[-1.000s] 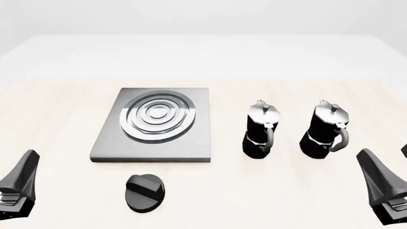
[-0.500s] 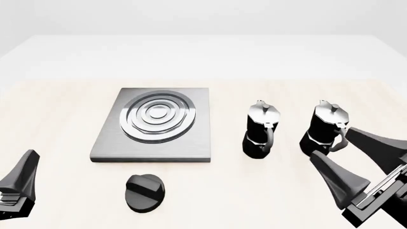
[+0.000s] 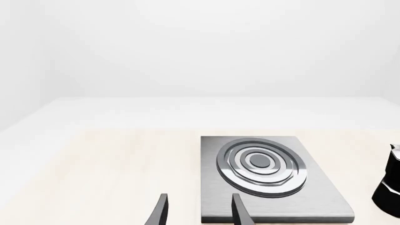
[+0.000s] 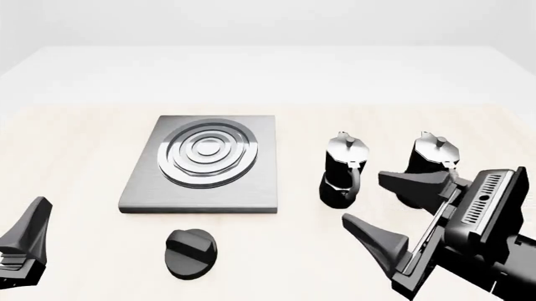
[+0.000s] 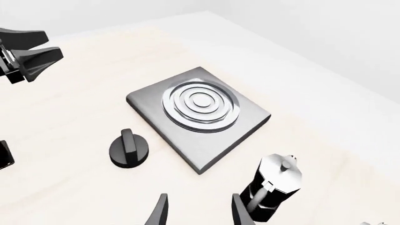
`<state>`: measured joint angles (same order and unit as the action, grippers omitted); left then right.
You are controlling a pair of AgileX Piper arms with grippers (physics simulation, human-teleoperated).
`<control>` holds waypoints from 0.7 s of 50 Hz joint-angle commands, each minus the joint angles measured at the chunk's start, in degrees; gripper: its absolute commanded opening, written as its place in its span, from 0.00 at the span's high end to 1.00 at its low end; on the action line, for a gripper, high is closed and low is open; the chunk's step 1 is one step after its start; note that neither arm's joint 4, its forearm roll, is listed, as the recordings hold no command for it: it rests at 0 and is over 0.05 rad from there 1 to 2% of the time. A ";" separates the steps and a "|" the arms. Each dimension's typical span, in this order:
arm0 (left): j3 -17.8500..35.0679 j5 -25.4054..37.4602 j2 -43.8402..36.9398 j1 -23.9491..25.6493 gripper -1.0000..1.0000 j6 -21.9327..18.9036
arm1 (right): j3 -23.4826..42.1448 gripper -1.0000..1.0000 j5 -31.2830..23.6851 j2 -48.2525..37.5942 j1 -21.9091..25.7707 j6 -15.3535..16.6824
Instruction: Turn off the stove.
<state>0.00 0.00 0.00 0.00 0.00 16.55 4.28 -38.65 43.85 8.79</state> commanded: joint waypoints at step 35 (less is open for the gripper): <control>0.00 0.00 0.00 0.00 0.00 0.00 | 13.47 0.00 9.06 -31.44 12.73 5.24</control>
<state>0.00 0.00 0.00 0.00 0.00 27.14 12.56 -65.19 54.69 13.86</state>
